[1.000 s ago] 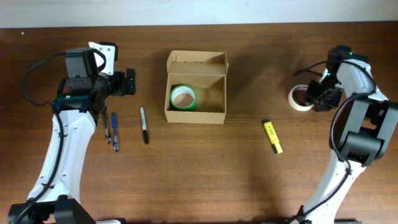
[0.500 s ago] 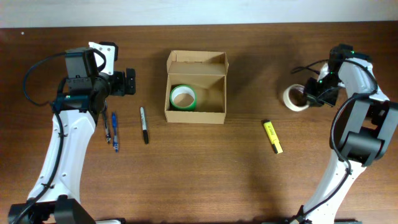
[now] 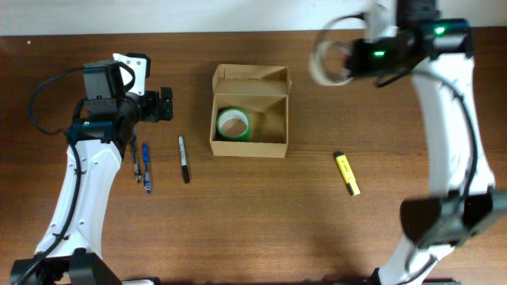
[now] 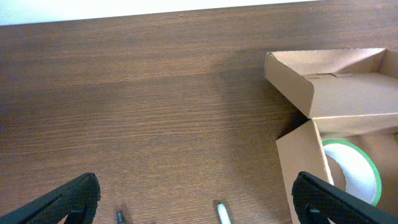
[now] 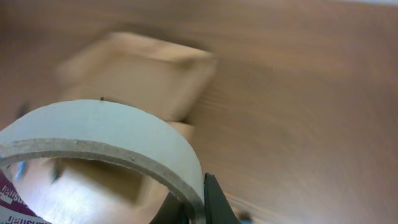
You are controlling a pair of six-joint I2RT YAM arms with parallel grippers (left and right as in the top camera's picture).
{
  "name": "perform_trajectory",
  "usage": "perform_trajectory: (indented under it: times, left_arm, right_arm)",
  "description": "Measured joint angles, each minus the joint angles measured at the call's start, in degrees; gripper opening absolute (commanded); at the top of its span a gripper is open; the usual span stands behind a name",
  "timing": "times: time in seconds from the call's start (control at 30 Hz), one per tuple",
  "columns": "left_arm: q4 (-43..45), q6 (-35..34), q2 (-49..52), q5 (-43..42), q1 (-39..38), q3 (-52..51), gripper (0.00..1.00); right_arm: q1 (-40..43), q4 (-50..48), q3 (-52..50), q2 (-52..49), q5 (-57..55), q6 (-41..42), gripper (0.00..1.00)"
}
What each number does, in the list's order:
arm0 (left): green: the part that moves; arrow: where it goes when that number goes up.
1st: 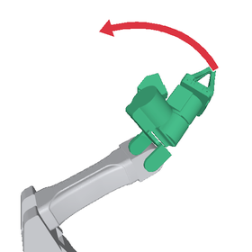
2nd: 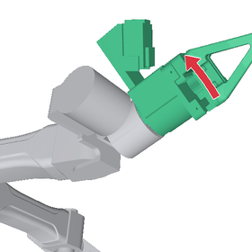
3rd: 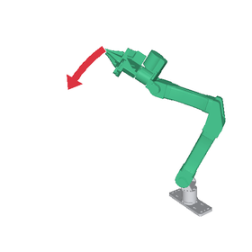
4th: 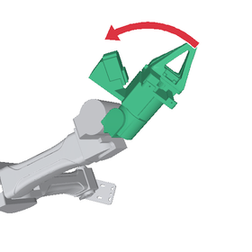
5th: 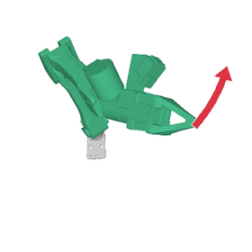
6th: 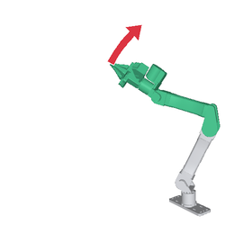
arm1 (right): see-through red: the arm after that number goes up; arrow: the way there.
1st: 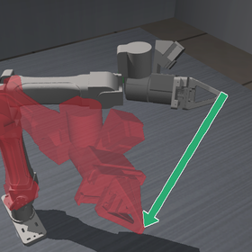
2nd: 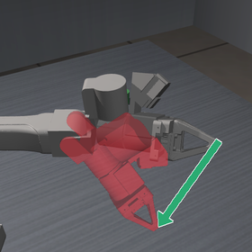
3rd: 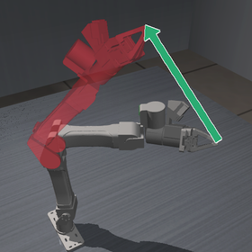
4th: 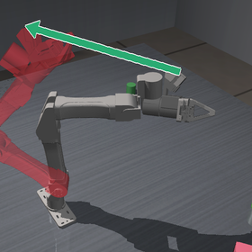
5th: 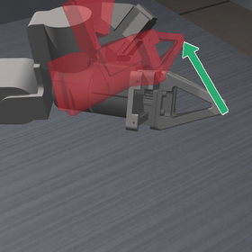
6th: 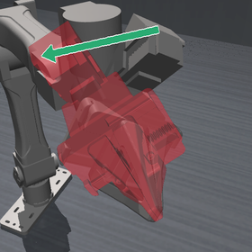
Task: Pack container
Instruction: 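Carry the masking tape into the box and release it on the green tape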
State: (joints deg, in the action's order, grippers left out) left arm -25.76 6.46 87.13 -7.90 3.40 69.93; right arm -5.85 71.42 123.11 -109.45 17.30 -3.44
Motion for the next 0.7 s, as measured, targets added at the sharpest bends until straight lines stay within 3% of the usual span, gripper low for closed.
perform_trajectory:
  times: [0.13, 0.27, 0.7]
  left_arm:
    - [0.0, 0.0, 0.0, 0.0, 0.0, 0.0, 0.99]
    - [0.0, 0.0, 0.0, 0.0, 0.0, 0.0, 0.99]
    - [0.0, 0.0, 0.0, 0.0, 0.0, 0.0, 0.99]
  right_arm:
    - [-12.8, 0.0, 0.8, 2.8, -4.6, -4.5, 0.04]
    - [-20.2, 0.1, 0.0, -0.7, -9.7, -7.3, 0.04]
    - [-23.8, -6.9, -3.0, -17.5, -12.9, -9.2, 0.04]
